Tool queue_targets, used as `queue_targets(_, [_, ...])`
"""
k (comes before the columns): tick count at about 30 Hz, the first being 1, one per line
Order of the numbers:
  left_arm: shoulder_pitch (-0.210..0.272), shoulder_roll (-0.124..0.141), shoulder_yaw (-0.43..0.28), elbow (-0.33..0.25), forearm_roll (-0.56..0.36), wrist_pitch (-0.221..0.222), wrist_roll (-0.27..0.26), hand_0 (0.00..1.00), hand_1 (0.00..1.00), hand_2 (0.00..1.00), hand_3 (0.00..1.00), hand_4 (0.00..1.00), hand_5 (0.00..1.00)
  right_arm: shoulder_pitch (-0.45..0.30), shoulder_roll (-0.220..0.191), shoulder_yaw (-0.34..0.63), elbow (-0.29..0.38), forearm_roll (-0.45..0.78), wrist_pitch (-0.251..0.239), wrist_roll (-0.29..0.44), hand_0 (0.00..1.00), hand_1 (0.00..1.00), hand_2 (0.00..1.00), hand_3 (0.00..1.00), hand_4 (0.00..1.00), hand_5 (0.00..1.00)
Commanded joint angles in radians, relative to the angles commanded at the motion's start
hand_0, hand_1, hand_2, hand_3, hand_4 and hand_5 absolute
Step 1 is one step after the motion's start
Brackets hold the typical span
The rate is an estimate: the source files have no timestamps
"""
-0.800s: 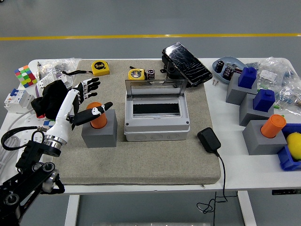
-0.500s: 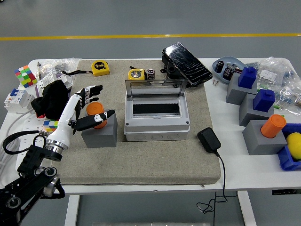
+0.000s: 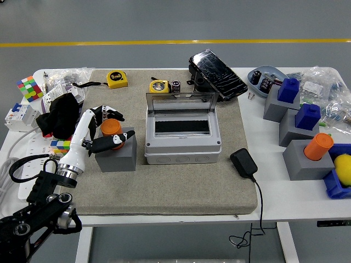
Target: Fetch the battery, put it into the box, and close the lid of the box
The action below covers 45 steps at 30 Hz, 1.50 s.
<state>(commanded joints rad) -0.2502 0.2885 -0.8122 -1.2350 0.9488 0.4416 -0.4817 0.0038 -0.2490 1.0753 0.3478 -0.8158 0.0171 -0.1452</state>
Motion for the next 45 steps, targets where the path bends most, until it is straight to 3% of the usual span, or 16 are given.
queue_targets(3, [-0.007,-0.002,0.014,0.007,-0.042,-0.002,-0.02,0.355,0.335,0.316,0.33,0.854,0.002,0.0,0.0,-0.002,0.0,0.0,0.0,0.0,0.651,0.684,0.699,0.65,0.998,0.562])
queue_targets(4, [-0.011,-0.002,0.021,0.01,-0.056,-0.002,-0.027,0.275,0.252,0.274,0.303,0.768,0.002,0.0,0.0,-0.003,0.001,0.0,0.0,0.0,0.651,0.684,0.699,0.649,0.998,0.561])
queue_targets(15, [-0.04,0.002,0.072,0.027,-0.121,0.007,-0.084,0.219,0.216,0.259,0.292,0.756,0.002,0.002,-0.001,-0.003,0.003,0.0,-0.001,0.0,0.652,0.684,0.699,0.649,0.998,0.56])
queue_targets(16, [-0.043,0.003,0.079,0.028,-0.129,0.01,-0.095,0.098,0.154,0.215,0.237,0.697,0.002,0.002,-0.001,-0.003,0.002,0.0,-0.001,0.0,0.651,0.684,0.699,0.65,0.998,0.561])
queue_targets(21, [-0.063,0.009,0.121,0.033,-0.176,0.019,-0.159,0.098,0.154,0.215,0.237,0.697,0.002,0.002,0.0,-0.007,0.002,0.001,-0.001,0.0,0.651,0.684,0.699,0.65,0.998,0.561])
queue_targets(22, [-0.069,0.01,0.132,0.034,-0.19,0.022,-0.164,0.07,0.067,0.147,0.16,0.723,0.002,0.002,0.0,-0.008,0.003,0.001,-0.001,0.001,0.652,0.684,0.699,0.649,0.998,0.561])
queue_targets(31, [-0.111,0.015,0.181,0.031,-0.23,0.043,-0.164,0.055,0.05,0.123,0.145,0.743,0.002,0.003,-0.002,-0.011,0.003,0.004,-0.006,0.008,0.652,0.683,0.697,0.648,0.998,0.561])
queue_targets(35, [-0.124,0.02,0.173,0.005,-0.18,0.058,-0.164,0.051,0.044,0.12,0.143,0.751,0.002,0.003,-0.002,-0.006,0.002,0.005,-0.011,0.014,0.651,0.682,0.695,0.646,0.998,0.561])
queue_targets(40, [-0.149,0.052,0.14,-0.079,-0.019,0.074,-0.161,0.05,0.045,0.12,0.142,0.77,0.002,0.003,-0.004,0.0,0.003,0.005,-0.015,0.018,0.648,0.679,0.695,0.645,0.998,0.561])
queue_targets(45, [-0.222,0.108,0.151,-0.199,0.193,0.072,0.017,0.05,0.045,0.12,0.142,0.77,0.002,0.004,-0.007,0.005,0.003,0.002,-0.017,0.02,0.648,0.679,0.695,0.645,0.998,0.561])
